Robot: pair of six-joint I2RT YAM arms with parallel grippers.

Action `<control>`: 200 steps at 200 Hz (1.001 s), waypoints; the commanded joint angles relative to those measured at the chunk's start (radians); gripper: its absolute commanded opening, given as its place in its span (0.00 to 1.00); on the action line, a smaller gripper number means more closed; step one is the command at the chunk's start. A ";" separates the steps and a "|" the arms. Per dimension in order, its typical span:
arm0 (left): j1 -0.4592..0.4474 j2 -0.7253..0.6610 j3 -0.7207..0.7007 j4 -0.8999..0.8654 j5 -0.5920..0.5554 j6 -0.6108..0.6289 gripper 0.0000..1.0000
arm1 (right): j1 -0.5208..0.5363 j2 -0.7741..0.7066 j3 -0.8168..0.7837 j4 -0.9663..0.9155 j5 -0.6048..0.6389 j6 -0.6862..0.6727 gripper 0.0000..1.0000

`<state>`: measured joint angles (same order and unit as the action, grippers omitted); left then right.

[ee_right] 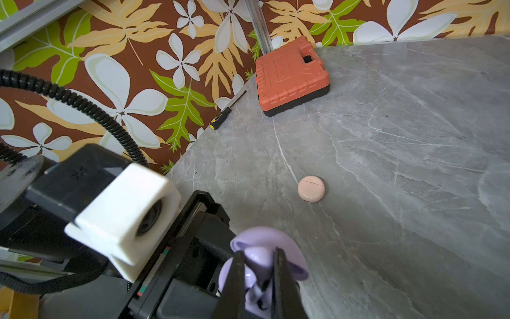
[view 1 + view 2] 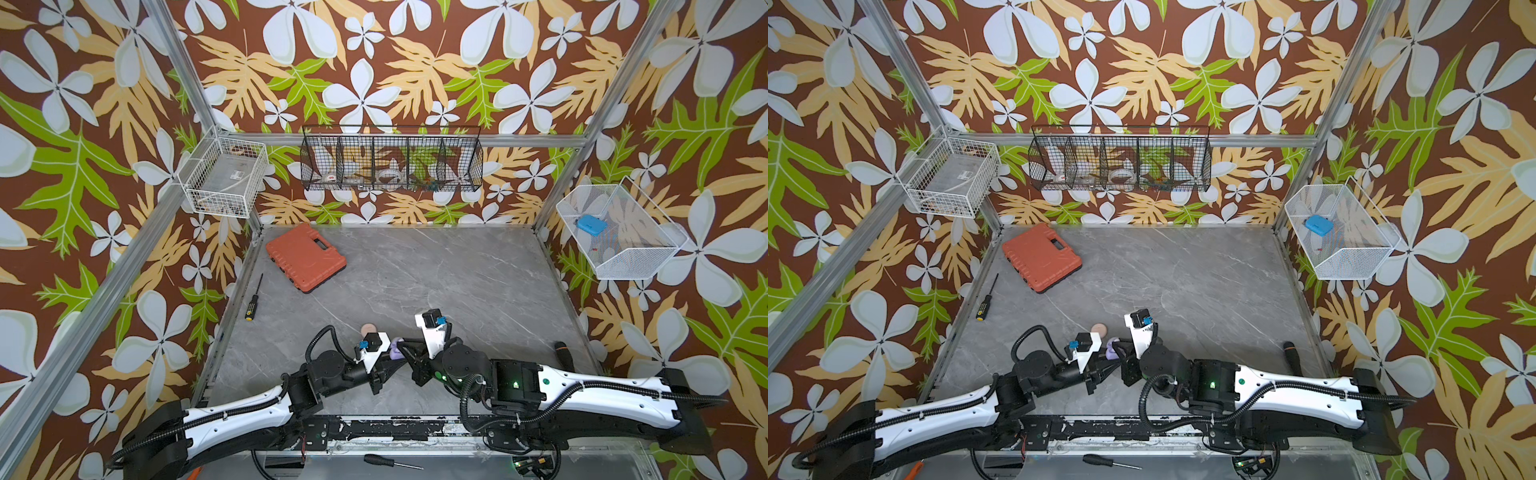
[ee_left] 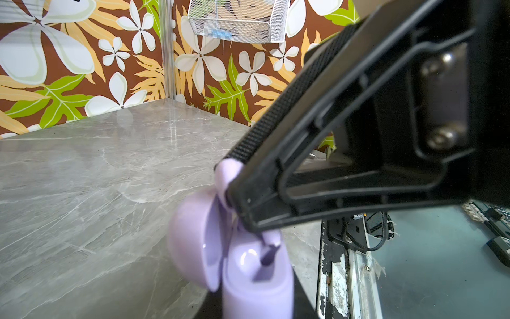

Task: Insert wireless bluetooth earbuds into charging case
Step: Insert the wireless bluetooth earbud into the charging case.

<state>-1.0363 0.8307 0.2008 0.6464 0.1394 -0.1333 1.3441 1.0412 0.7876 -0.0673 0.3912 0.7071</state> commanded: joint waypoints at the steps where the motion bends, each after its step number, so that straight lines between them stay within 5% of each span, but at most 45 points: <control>1: 0.002 -0.001 0.003 0.041 0.003 -0.002 0.00 | 0.007 0.008 0.000 0.032 0.020 0.012 0.06; 200: 0.002 -0.025 -0.018 0.077 0.002 0.041 0.00 | 0.026 0.010 -0.023 0.047 -0.018 -0.003 0.10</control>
<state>-1.0363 0.8112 0.1837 0.6426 0.1394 -0.1181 1.3666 1.0546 0.7681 -0.0254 0.4004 0.7174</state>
